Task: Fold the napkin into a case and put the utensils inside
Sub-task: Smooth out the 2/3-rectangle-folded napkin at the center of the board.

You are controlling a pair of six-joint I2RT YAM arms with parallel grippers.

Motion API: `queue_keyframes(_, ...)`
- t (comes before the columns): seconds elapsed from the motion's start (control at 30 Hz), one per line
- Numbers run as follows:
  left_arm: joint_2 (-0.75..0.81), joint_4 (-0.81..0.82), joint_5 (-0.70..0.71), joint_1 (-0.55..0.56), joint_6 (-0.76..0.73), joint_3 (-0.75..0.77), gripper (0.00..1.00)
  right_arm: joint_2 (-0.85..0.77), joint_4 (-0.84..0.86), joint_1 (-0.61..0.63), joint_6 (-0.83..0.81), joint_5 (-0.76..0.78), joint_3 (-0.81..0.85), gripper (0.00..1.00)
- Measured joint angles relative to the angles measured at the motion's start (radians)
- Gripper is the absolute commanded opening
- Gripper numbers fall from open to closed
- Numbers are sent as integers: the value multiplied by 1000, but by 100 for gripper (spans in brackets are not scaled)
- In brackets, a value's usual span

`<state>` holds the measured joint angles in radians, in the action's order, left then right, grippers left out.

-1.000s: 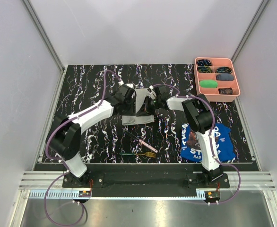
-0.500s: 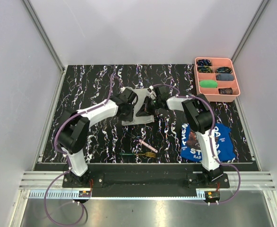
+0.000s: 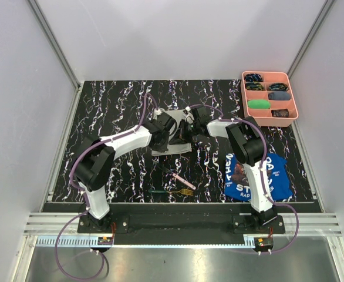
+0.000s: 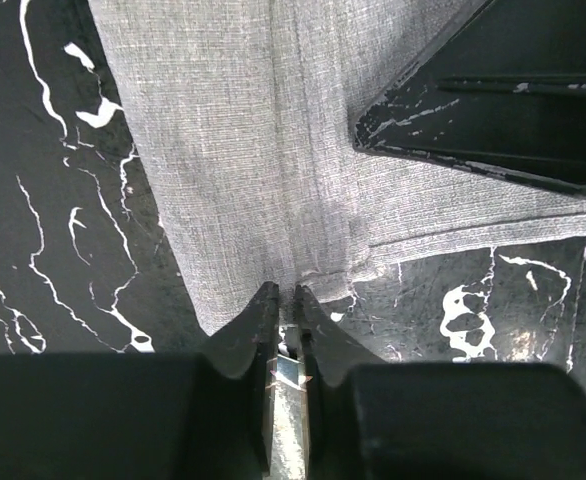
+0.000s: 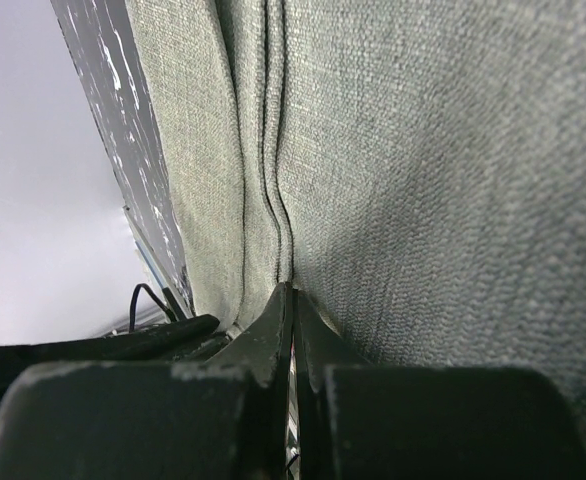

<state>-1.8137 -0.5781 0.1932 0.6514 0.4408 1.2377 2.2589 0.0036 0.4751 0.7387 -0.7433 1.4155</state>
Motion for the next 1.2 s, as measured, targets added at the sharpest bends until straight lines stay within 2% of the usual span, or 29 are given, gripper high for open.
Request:
queue_keyframes(0.03, -2, 0, 4, 2, 2, 0, 0, 0, 0, 0, 0, 0, 0, 0)
queue_keyframes(0.43, -3, -3, 8, 4, 5, 66, 0, 2, 0, 0, 0, 0, 0, 0)
queue_keyframes(0.73, -49, 31, -94, 3, 25, 71, 0, 4, 0, 0, 6, 0, 0, 0)
queue_keyframes(0.9, -89, 83, -147, -10, 49, 53, 0, 4, 0, 0, 11, 1, 0, 0)
queue_keyframes(1.2, -65, 168, -191, -55, 77, -24, 0, 4, -69, 1, -13, 19, 74, 0)
